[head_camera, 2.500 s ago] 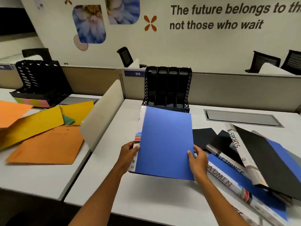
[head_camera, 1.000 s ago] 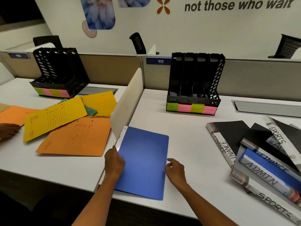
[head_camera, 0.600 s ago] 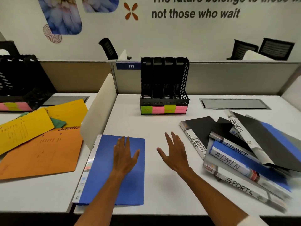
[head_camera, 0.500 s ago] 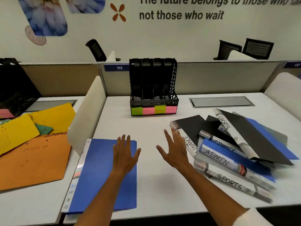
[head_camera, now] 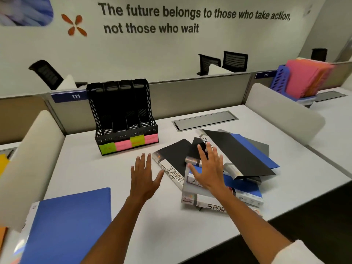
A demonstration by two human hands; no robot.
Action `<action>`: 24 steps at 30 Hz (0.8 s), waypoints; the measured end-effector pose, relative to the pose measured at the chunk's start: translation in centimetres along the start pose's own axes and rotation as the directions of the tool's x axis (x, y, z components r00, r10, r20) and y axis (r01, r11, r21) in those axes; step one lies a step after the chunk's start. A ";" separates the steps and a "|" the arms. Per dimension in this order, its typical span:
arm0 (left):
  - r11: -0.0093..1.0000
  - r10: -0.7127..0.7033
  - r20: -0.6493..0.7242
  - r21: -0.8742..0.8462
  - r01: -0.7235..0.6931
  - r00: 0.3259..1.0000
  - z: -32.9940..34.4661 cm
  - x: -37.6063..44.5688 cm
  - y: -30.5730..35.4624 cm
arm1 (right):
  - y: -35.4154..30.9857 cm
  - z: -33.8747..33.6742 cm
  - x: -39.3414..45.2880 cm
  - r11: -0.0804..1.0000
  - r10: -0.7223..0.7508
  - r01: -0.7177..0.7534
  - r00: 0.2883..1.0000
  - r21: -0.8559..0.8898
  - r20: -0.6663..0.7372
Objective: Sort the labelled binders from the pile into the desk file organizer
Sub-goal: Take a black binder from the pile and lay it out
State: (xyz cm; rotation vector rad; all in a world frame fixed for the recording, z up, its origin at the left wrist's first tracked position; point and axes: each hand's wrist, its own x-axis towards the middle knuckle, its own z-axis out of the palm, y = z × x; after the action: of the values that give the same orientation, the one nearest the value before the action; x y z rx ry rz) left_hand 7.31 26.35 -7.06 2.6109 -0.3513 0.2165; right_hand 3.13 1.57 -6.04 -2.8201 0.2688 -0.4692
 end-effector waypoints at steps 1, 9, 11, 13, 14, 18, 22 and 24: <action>1.000 -0.003 0.015 -0.012 0.004 1.000 0.6 0.5 1.1 | 1.3 -0.5 0.3 1.000 0.010 -0.010 1.000 -0.003 -0.008; 0.975 0.036 0.099 -0.221 -0.013 0.994 5.6 3.2 10.3 | 11.9 -3.1 3.1 0.982 0.180 -0.179 0.984 0.055 -0.012; 0.949 0.023 0.143 -0.314 0.024 0.989 6.8 3.6 12.5 | 14.7 -3.4 3.6 0.974 0.220 -0.219 0.975 0.062 -0.010; 0.914 0.000 0.182 -0.399 0.074 0.983 7.9 4.1 14.9 | 17.4 -3.7 4.0 0.964 0.259 -0.258 0.966 0.069 -0.001; 0.896 -0.016 0.203 -0.431 0.104 0.979 8.5 4.3 16.1 | 18.7 -3.8 4.2 0.959 0.276 -0.275 0.961 0.071 0.006; 0.810 -0.114 0.314 -0.520 0.271 0.943 10.7 5.2 19.9 | 22.9 -3.8 4.7 0.951 0.298 -0.301 0.954 0.068 0.042; 0.668 -0.226 0.409 -0.596 0.446 0.884 12.9 6.2 22.5 | 26.2 -3.3 5.2 0.946 0.304 -0.312 0.948 0.084 0.092; 0.596 -0.274 0.446 -0.616 0.515 0.852 13.7 6.6 23.7 | 27.7 -3.0 5.3 0.943 0.307 -0.320 0.943 0.091 0.130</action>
State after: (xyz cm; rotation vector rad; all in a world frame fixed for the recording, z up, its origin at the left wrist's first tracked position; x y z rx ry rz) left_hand 8.01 -1.83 -6.81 1.8349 0.0750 -0.4274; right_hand 3.24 -26.53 -9.88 -2.6161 0.6358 -0.2424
